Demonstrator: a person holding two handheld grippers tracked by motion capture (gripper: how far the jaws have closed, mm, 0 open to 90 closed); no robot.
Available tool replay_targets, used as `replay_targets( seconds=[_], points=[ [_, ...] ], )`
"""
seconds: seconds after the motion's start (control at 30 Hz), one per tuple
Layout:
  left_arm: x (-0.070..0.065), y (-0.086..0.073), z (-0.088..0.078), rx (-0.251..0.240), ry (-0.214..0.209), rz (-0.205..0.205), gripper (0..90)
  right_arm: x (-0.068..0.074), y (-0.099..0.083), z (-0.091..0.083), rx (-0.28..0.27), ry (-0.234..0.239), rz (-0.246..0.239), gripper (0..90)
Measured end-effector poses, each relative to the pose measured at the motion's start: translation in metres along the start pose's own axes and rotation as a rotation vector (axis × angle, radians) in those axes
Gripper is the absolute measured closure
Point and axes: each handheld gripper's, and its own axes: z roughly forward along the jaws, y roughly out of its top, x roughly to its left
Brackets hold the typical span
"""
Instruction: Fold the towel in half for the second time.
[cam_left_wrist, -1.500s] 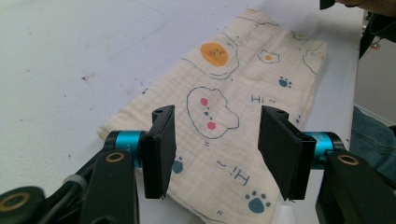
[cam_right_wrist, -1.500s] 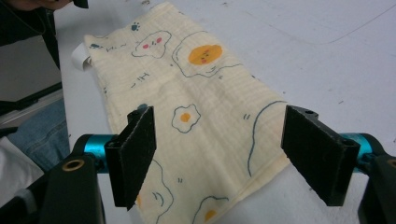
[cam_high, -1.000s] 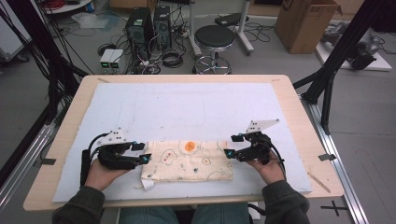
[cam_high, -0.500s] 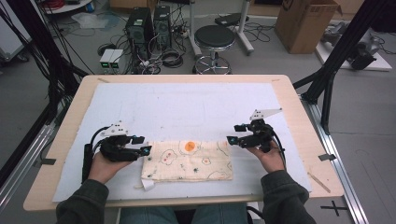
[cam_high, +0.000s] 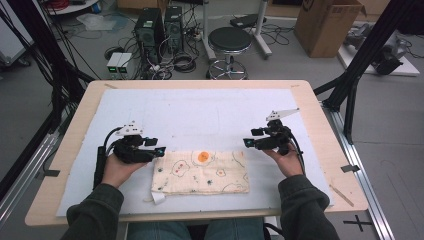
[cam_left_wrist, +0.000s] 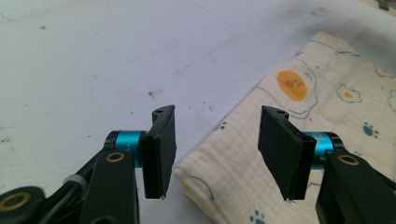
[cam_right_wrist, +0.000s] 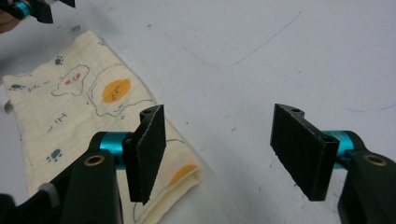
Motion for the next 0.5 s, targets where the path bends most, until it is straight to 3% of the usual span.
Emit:
replay_targets(
  seconds=[0.23,0.5],
  points=[
    [0.008,-0.001,0.003,-0.013,0.013,-0.034,48.2,-0.003,0.000,0.012,0.030,-0.008,0.006,36.8],
    [0.015,-0.004,0.012,0.009,0.012,-0.059,48.2,-0.008,-0.001,0.019,0.055,-0.014,0.018,37.6]
  ],
)
